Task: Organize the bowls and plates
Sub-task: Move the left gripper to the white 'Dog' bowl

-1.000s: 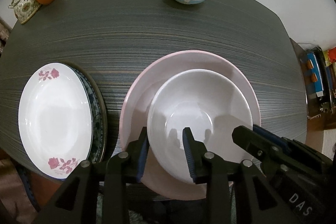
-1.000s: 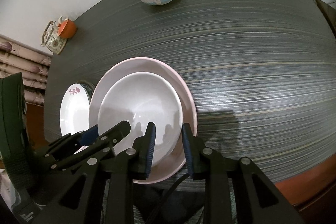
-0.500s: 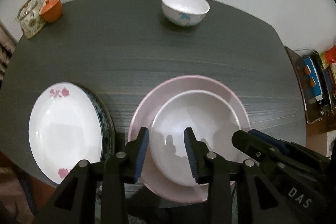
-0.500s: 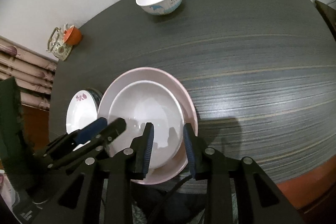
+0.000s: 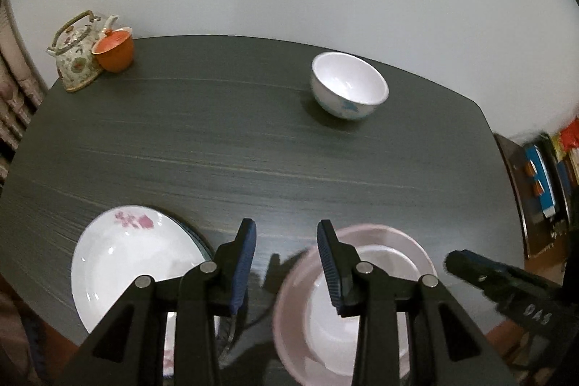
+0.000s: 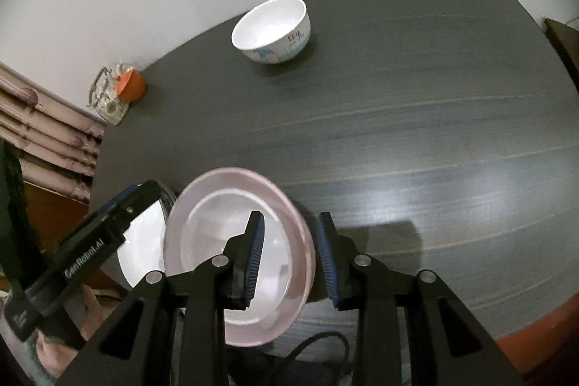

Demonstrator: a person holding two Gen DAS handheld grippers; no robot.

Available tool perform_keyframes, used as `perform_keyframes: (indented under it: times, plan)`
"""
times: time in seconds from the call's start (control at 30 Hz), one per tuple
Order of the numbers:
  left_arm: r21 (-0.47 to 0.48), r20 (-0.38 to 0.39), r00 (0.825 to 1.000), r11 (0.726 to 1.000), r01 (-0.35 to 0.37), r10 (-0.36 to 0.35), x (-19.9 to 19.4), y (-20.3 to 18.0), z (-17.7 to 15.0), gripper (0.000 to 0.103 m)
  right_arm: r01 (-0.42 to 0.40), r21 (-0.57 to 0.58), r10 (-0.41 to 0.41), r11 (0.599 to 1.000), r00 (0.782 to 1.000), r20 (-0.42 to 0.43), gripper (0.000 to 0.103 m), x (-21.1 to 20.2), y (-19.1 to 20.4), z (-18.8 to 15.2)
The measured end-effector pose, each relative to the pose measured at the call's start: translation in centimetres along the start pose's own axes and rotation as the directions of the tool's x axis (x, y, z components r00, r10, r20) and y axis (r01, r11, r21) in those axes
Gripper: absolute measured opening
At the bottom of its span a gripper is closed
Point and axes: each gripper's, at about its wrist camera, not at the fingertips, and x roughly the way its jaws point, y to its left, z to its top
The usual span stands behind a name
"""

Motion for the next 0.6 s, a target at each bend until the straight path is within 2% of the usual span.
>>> perform_keyframes:
  times: [0.07,0.23,0.33,0.47,0.6]
  plan:
    - [-0.018,-0.007,1.000,1.000,0.007,-0.007,0.4,0.6,0.8,0.036,-0.025,-0.006,0.025,1.000,1.000,0.006,0.029,-0.2,-0.4,0.9]
    - [-0.029,-0.027,1.000,1.000,0.000,-0.001,1.8,1.4,3.5,0.036,0.004,-0.017,-0.004,1.000,1.000,0.004,0.030,0.0,-1.1,3.9]
    - [-0.020,-0.048,0.999,1.000,0.002,-0.003,2.9,1.4,5.1,0.036,-0.025,-0.009,0.025,1.000,1.000,-0.004,0.030,0.5,-1.7,5.8]
    - [-0.029,-0.074,0.996,0.999,0.046,-0.048,4.5,1.5,7.0,0.036,-0.034,-0.018,0.034,0.999,0.999,-0.002,0.030,1.3,-2.6,8.6]
    - [-0.046,-0.092,0.992,0.996,0.078,-0.082,6.3,1.1,9.7,0.036,-0.075,0.025,0.075,0.997,0.997,-0.014,0.030,2.3,-3.9,11.2]
